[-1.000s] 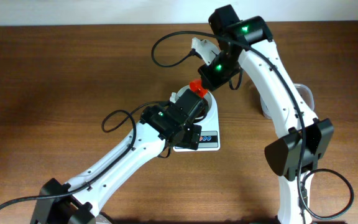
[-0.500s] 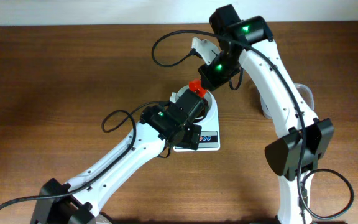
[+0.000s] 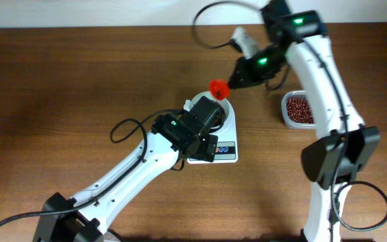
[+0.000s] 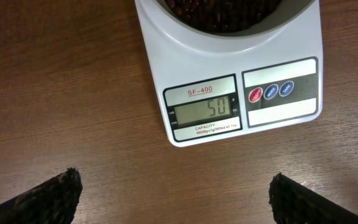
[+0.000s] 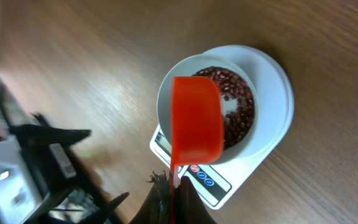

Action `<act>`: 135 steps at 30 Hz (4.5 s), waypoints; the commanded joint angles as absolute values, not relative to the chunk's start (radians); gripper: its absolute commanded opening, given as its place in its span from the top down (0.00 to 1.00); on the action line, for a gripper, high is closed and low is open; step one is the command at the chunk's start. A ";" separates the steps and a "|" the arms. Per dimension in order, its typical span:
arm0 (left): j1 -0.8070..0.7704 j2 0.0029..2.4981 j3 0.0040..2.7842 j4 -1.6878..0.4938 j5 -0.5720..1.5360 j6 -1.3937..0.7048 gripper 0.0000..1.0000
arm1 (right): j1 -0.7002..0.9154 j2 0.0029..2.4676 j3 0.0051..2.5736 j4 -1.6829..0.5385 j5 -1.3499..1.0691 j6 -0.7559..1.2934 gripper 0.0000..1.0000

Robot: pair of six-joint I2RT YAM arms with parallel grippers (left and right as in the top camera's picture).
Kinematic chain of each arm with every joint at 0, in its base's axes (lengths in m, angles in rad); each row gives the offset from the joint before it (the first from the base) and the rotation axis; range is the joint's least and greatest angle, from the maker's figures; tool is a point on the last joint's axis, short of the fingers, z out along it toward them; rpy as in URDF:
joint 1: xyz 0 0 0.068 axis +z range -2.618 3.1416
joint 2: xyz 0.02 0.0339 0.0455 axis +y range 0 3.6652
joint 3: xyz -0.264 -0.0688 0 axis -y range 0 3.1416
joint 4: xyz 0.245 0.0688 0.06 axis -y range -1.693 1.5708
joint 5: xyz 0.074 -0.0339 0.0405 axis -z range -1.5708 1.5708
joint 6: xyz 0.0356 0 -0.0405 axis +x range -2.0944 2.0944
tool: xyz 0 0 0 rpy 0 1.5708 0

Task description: Scoop item into bowl and weigh 50g on scale

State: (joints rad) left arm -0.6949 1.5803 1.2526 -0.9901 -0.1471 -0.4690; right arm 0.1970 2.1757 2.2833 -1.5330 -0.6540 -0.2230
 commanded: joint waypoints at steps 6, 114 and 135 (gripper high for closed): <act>-0.698 1.576 1.248 -0.992 -0.158 -0.474 0.01 | -0.122 2.157 2.305 -1.599 -0.770 -0.220 0.96; -0.698 1.576 1.248 -0.992 -0.158 -0.474 0.01 | -0.046 2.167 2.259 -1.304 -0.336 -0.027 0.01; -0.698 1.576 1.248 -0.992 -0.158 -0.474 0.01 | -0.046 2.167 2.259 -1.304 -0.336 -0.027 0.01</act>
State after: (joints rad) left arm -0.6949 1.5803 1.2526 -0.9901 -0.1471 -0.4690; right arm -0.0475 2.1757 2.2570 -1.3071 -0.3202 -0.0235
